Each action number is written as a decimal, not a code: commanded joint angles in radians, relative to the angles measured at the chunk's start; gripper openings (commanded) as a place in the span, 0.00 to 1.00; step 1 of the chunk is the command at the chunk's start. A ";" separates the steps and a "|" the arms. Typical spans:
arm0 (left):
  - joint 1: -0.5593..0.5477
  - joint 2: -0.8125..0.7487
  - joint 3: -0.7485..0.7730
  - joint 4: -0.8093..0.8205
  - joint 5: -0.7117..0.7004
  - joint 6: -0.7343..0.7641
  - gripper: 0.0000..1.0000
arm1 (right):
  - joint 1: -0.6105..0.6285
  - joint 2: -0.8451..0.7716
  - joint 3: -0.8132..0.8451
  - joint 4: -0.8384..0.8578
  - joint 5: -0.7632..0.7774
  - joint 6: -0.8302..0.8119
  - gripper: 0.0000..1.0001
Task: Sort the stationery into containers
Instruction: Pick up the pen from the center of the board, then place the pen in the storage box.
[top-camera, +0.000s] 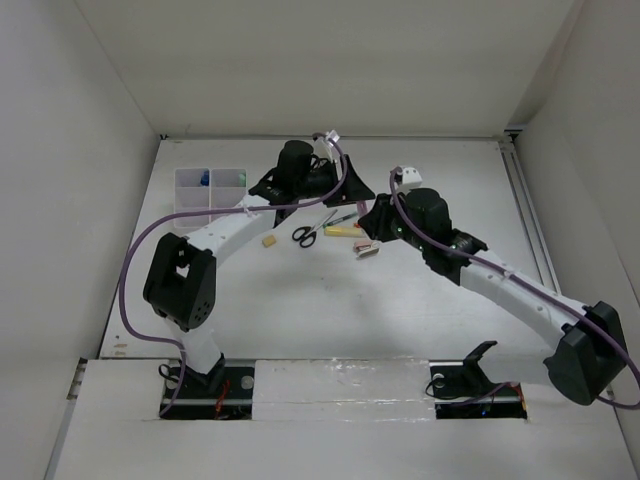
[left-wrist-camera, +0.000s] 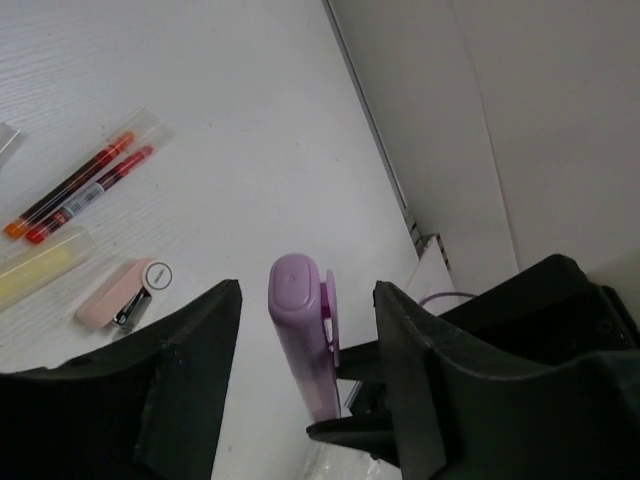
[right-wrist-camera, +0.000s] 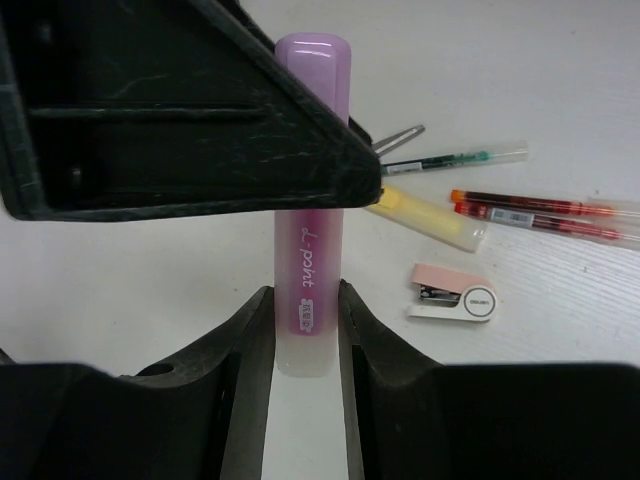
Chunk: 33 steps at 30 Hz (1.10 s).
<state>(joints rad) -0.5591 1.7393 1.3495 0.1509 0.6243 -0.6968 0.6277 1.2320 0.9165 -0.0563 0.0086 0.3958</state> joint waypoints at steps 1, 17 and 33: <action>0.002 -0.018 0.013 0.058 0.017 -0.009 0.50 | 0.023 0.020 0.053 0.075 -0.010 -0.003 0.00; 0.093 -0.041 0.236 -0.307 -0.513 0.082 0.00 | -0.006 -0.043 -0.094 0.084 0.048 0.006 0.80; 0.344 0.008 0.442 -0.580 -1.306 0.008 0.00 | -0.069 -0.242 -0.315 0.046 -0.005 -0.035 0.80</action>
<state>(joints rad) -0.2050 1.7378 1.7130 -0.3706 -0.4919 -0.6827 0.5694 1.0180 0.6167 -0.0273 0.0246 0.3798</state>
